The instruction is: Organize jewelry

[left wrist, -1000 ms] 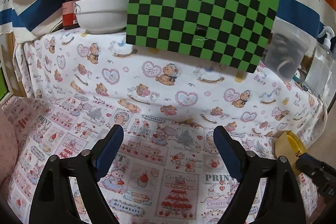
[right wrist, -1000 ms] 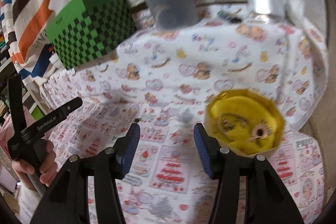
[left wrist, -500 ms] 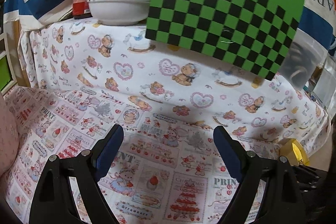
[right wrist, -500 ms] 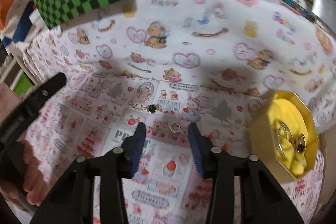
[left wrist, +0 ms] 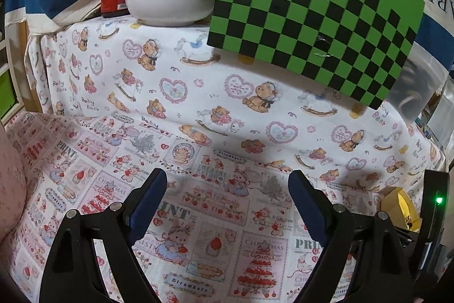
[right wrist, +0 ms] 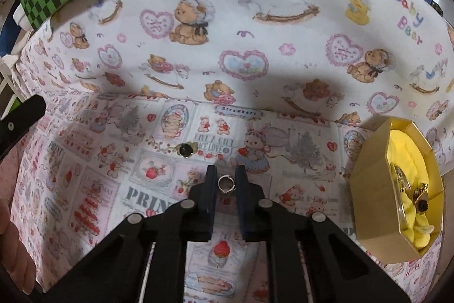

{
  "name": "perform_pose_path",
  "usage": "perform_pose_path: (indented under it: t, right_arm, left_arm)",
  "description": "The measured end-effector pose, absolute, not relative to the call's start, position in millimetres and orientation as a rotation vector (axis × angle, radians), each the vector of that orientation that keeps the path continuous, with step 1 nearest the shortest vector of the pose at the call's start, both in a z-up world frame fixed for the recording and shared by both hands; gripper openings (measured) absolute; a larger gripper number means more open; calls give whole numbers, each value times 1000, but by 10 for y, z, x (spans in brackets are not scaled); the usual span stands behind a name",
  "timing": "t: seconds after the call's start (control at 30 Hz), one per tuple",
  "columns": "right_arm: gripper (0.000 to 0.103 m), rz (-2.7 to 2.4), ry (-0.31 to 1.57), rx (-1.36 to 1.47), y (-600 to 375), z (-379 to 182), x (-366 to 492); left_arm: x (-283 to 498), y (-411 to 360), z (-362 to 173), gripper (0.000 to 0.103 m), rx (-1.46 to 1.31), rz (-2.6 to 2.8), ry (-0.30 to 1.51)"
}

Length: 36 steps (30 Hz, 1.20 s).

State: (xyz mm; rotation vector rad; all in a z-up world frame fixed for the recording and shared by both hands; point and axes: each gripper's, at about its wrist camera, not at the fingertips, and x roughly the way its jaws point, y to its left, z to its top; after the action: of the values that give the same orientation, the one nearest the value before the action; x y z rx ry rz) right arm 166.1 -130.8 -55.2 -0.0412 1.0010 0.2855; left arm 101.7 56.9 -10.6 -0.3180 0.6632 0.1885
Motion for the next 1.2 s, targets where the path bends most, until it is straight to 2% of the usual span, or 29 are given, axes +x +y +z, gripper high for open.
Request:
perform_pose_path:
  t: [0.1,0.27,0.4,0.6,0.87,0.93,1.0,1.1,1.2]
  right_arm:
    - [12,307,1012,85,-1441,-502,1635]
    - [12,485,1129,534,-1812,-465,1556]
    - [12,527,1204,754,-2006,-472,1449]
    - [12,523,1210,892,-2171,-458,1446]
    - [12,540,1203,927,-2291,-371,1457]
    - [12,545,1200,936,-2305,-351,1458]
    - [12,541,1194,945,-2338,-336,1449]
    - [12,531,1190,956,-2421,-339,1424]
    - [12,527,1189,975,-2548,-378,1386]
  left_arm:
    - [1012,518,-87,86,-287,190,660]
    - [1002,524,-61,86,-282,201,652]
    - [1018,551,-94,86,-312,198,674]
    - [1020,531,-111,86,-310,188,682]
    - [1079,402,-146,85,-320,101,703]
    - [1181,398,-206,74,-431,-30,739]
    - [1287,364,-277,55,-502,-97,779]
    - [1399,219,-361,40,-508,-175,816]
    - [1460,64,-416,33,-485,-206,850]
